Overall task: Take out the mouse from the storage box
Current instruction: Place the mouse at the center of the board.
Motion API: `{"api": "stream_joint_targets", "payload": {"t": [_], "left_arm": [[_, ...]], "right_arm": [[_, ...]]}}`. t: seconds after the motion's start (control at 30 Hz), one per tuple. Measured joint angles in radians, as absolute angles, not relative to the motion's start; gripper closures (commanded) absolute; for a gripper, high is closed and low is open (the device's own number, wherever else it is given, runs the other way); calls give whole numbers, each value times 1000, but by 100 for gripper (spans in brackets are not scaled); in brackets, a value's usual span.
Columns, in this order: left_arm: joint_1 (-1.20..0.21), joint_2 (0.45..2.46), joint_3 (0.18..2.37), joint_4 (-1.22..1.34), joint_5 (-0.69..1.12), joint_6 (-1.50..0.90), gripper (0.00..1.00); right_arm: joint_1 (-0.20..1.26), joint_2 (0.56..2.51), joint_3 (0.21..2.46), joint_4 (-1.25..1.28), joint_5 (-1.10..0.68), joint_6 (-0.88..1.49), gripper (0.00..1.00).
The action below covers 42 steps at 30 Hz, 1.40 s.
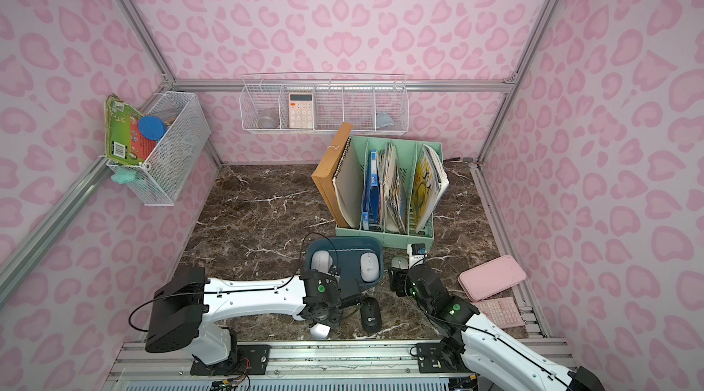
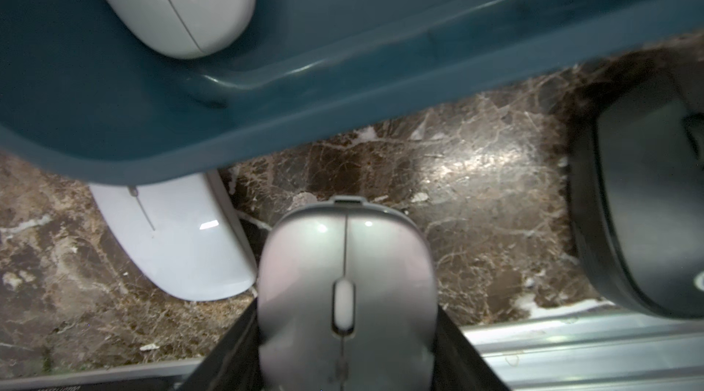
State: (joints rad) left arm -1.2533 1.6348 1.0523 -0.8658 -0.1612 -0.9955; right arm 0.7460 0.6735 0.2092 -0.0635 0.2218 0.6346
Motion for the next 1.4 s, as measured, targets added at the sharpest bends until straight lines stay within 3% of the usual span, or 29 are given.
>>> {"api": "stream_joint_targets", "payload": {"t": [0.87, 0.97, 1.4], "left_arm": [[-1203, 1751, 1067, -776, -146, -957, 40], [-1197, 1759, 1069, -768, -142, -940, 31], [-1194, 1685, 1047, -761, -166, -940, 17]], "right_arm": [[746, 679, 209, -63, 222, 635, 28], [746, 678, 209, -62, 222, 635, 28], [746, 721, 215, -56, 221, 635, 28]]}}
